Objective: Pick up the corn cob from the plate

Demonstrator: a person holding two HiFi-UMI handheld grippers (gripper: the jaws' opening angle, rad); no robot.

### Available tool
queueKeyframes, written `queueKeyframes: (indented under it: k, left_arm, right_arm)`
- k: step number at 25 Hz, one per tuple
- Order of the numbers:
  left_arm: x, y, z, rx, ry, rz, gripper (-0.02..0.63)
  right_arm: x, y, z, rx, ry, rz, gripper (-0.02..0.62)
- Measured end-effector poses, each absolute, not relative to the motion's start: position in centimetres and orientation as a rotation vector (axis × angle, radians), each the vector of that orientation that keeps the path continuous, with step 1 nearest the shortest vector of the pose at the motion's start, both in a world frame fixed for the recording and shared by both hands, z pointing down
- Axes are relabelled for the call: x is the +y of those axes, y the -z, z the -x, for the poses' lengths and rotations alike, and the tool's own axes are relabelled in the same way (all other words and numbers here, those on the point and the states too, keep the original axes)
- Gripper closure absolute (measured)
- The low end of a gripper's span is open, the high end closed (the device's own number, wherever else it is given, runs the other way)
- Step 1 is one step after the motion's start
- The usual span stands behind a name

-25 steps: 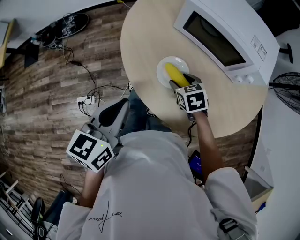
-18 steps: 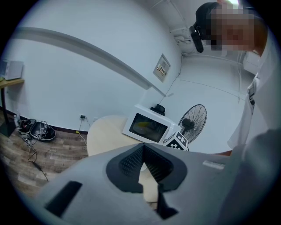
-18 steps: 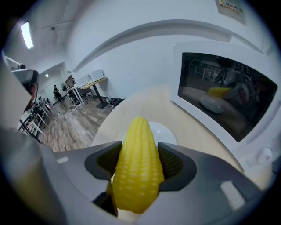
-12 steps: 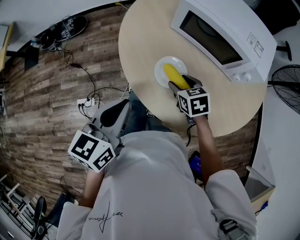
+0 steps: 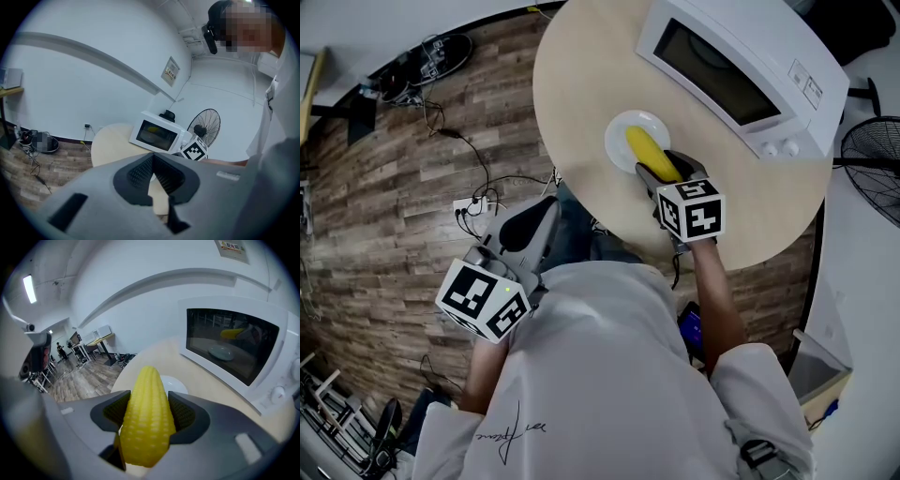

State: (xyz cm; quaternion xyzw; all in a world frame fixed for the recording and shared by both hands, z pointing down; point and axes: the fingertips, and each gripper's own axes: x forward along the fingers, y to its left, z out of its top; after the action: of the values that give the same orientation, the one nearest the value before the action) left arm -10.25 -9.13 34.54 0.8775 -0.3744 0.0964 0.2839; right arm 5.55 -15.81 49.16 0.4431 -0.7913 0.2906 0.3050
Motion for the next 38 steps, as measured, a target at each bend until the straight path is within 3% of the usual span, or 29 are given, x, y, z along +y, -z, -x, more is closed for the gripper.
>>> queueKeyframes:
  k: [38]
  left_arm:
    - [-8.2, -34.2, 8.3, -1.010, -0.218, -2.332, 0.614]
  right_arm:
    - [-13.1, -41.9, -7.8, -2.255, -0.712, -1.315, 0.331]
